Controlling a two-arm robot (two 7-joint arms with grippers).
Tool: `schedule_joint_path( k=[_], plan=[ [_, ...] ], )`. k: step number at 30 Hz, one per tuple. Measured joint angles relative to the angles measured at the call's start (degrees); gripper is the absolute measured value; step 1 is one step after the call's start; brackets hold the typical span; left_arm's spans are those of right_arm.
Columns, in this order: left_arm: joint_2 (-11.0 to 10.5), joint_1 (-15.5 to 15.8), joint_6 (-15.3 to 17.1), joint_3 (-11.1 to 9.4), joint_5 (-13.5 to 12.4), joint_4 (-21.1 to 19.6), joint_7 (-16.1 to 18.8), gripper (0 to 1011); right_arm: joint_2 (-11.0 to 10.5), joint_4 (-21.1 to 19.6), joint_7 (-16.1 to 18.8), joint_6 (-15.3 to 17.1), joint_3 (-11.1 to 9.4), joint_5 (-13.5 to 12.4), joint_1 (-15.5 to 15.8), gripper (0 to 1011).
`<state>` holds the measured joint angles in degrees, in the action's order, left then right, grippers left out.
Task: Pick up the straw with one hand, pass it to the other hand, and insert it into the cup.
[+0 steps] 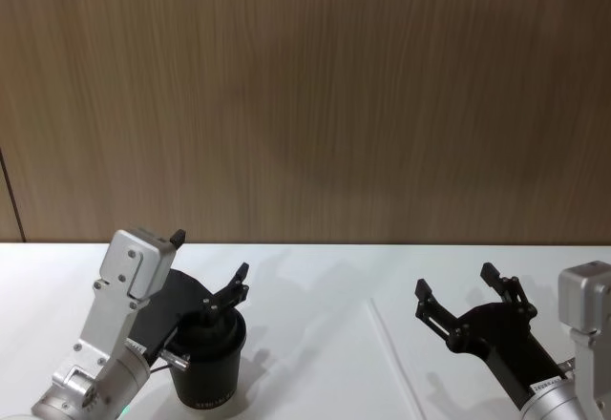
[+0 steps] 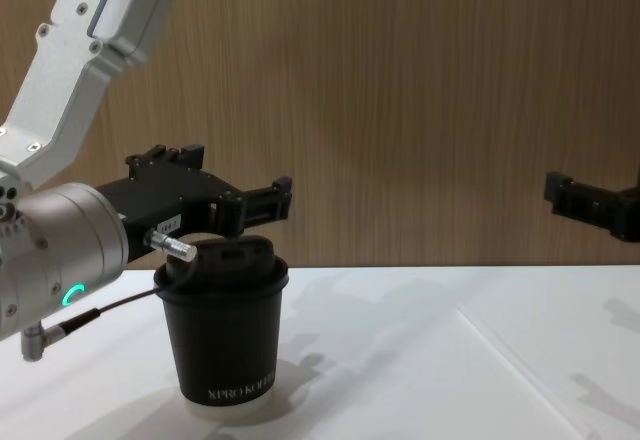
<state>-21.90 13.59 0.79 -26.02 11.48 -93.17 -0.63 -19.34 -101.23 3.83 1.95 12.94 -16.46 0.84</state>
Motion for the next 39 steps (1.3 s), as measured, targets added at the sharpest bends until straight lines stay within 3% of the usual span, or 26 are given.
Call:
schedule_joint_path(
  k=[28,35,39],
  plan=[
    [0.0,0.0,0.0,0.0,0.0,0.0,0.0,1004,0.0,-0.1,-0.1,0.6,0.1,0.4,-0.1,1001],
    [0.0,0.0,0.0,0.0,0.0,0.0,0.0,1003,0.0,-1.0,-1.4,4.3,0.8,2.2,-0.8,1001],
    [0.0,0.0,0.0,0.0,0.0,0.0,0.0,1003,0.0,-1.9,-2.5,8.9,1.7,3.7,-1.5,1001]
  ],
)
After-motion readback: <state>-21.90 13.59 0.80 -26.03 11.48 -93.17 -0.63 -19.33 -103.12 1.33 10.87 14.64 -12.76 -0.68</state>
